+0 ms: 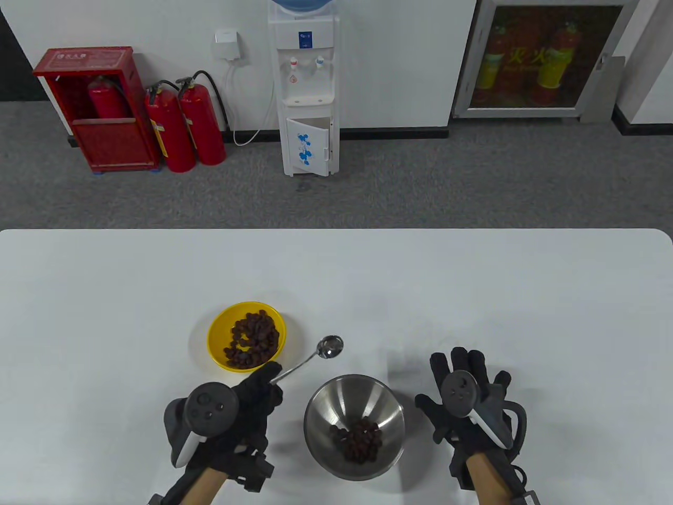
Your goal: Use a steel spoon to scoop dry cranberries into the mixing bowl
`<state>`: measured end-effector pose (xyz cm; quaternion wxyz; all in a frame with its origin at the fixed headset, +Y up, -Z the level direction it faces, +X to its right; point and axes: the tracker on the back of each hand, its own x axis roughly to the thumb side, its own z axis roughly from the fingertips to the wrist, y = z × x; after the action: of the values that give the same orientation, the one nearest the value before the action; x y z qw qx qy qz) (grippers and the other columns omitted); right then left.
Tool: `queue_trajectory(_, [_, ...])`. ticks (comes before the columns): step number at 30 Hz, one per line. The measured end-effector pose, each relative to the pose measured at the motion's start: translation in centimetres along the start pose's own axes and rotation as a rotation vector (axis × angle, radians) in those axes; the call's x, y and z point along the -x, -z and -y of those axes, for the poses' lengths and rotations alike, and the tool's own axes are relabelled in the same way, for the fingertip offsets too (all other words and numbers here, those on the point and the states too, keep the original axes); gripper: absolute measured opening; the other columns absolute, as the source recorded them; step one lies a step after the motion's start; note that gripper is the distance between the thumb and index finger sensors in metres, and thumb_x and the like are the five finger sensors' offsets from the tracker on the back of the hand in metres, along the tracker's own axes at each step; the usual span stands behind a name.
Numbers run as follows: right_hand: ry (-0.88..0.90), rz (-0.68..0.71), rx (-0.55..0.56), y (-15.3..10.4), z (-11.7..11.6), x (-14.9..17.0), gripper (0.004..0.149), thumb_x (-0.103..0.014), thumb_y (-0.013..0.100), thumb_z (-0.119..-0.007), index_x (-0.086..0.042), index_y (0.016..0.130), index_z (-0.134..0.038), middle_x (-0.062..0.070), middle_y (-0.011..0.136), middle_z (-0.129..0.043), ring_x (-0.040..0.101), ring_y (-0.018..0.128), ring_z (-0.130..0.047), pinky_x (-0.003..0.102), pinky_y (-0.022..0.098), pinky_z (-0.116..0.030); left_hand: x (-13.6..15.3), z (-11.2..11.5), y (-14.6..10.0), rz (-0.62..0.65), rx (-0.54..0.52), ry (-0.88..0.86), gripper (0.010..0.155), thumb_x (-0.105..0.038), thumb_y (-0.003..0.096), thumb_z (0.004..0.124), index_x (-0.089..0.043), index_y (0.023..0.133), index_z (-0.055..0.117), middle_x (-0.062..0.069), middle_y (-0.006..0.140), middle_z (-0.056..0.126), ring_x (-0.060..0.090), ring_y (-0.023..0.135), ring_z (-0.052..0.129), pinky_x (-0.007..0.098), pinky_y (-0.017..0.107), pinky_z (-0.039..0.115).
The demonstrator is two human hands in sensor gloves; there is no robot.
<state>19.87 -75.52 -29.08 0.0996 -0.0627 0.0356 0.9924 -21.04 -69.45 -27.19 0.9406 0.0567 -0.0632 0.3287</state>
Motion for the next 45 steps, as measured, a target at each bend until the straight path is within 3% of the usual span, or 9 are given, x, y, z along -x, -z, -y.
queue_trajectory(6, [0.016, -0.001, -0.003, 0.1, 0.0, 0.1, 0.083, -0.074, 0.039, -0.069, -0.047, 0.105, -0.028, -0.010, 0.114, -0.008, 0.023, 0.110, -0.007, 0.069, 0.070, -0.008, 2.7, -1.8, 2.4, -0.130, -0.158, 0.216, 0.049, -0.037, 0.0497, 0.061, -0.036, 0.099, 0.058, -0.010, 0.080, 0.088, 0.016, 0.054, 0.098, 0.042, 0.046, 0.084])
queue_trajectory(11, [0.027, 0.003, -0.021, 0.2, -0.2, 0.1, 0.083, -0.074, 0.039, -0.069, -0.047, 0.106, -0.028, -0.009, 0.114, -0.009, 0.023, 0.110, -0.007, 0.069, 0.070, -0.009, 3.9, -1.6, 1.5, -0.137, -0.204, 0.534, 0.049, -0.037, 0.0492, 0.062, -0.036, 0.099, 0.059, -0.010, 0.079, 0.089, 0.017, 0.053, 0.098, 0.043, 0.045, 0.084])
queue_trajectory(17, [0.026, 0.002, -0.028, 0.2, -0.3, 0.1, 0.083, -0.074, 0.039, -0.069, -0.047, 0.106, -0.028, -0.009, 0.114, -0.008, 0.023, 0.110, -0.007, 0.069, 0.070, -0.009, 4.0, -1.9, 0.8, -0.162, -0.264, 0.793, 0.047, -0.037, 0.0492, 0.064, -0.038, 0.096, 0.065, -0.009, 0.075, 0.093, 0.018, 0.048, 0.100, 0.043, 0.041, 0.085])
queue_trajectory(23, [0.022, 0.004, -0.031, 0.2, -0.4, 0.1, 0.083, -0.074, 0.039, -0.068, -0.047, 0.106, -0.028, -0.009, 0.114, -0.009, 0.023, 0.110, -0.008, 0.070, 0.069, -0.009, 3.1, -2.1, 0.6, -0.163, -0.296, 0.855, 0.043, -0.038, 0.0485, 0.069, -0.036, 0.091, 0.075, -0.009, 0.068, 0.098, 0.018, 0.040, 0.102, 0.042, 0.037, 0.087])
queue_trajectory(31, [0.044, 0.000, -0.046, 0.3, -0.5, 0.2, 0.083, -0.074, 0.039, -0.068, -0.046, 0.106, -0.028, -0.009, 0.114, -0.009, 0.023, 0.110, -0.008, 0.070, 0.069, -0.009, 2.4, -1.7, 1.1, -0.181, -0.256, 0.911, 0.039, -0.039, 0.0467, 0.075, -0.033, 0.084, 0.085, -0.008, 0.055, 0.104, 0.017, 0.027, 0.104, 0.040, 0.030, 0.090])
queue_trajectory(36, [0.047, 0.000, -0.051, 0.2, -0.5, 0.2, 0.083, -0.074, 0.039, -0.068, -0.046, 0.106, -0.028, -0.009, 0.114, -0.009, 0.024, 0.110, -0.008, 0.070, 0.069, -0.009, 2.5, -2.0, 1.4, -0.246, -0.197, 0.788, 0.039, -0.039, 0.0455, 0.078, -0.028, 0.081, 0.089, -0.007, 0.044, 0.106, 0.014, 0.014, 0.103, 0.038, 0.020, 0.091])
queue_trajectory(39, [0.051, 0.000, -0.051, 0.3, -0.6, 0.2, 0.082, -0.074, 0.039, -0.068, -0.046, 0.106, -0.028, -0.009, 0.114, -0.009, 0.024, 0.110, -0.009, 0.070, 0.069, -0.009, 3.2, -3.4, 1.5, -0.316, -0.126, 0.647, 0.040, -0.041, 0.0441, 0.078, -0.027, 0.079, 0.091, -0.010, 0.033, 0.108, 0.011, 0.004, 0.102, 0.036, 0.012, 0.091])
queue_trajectory(42, [0.052, 0.002, -0.052, 0.3, -0.6, 0.2, 0.082, -0.074, 0.039, -0.068, -0.046, 0.106, -0.028, -0.009, 0.114, -0.009, 0.024, 0.110, -0.009, 0.070, 0.069, -0.009, 5.4, -4.7, 1.3, -0.459, -0.081, 0.325, 0.040, -0.039, 0.0437, 0.080, -0.023, 0.077, 0.094, -0.010, 0.027, 0.109, 0.010, -0.002, 0.102, 0.035, 0.007, 0.091])
queue_trajectory(45, [0.054, 0.003, -0.055, 0.3, -0.6, 0.2, 0.082, -0.074, 0.039, -0.068, -0.046, 0.106, -0.028, -0.009, 0.114, -0.009, 0.024, 0.110, -0.008, 0.070, 0.069, -0.009, 8.2, -4.3, 1.6, -0.563, -0.014, 0.053, 0.041, -0.040, 0.0439, 0.079, -0.022, 0.078, 0.094, -0.012, 0.024, 0.109, 0.007, -0.006, 0.102, 0.032, 0.003, 0.092])
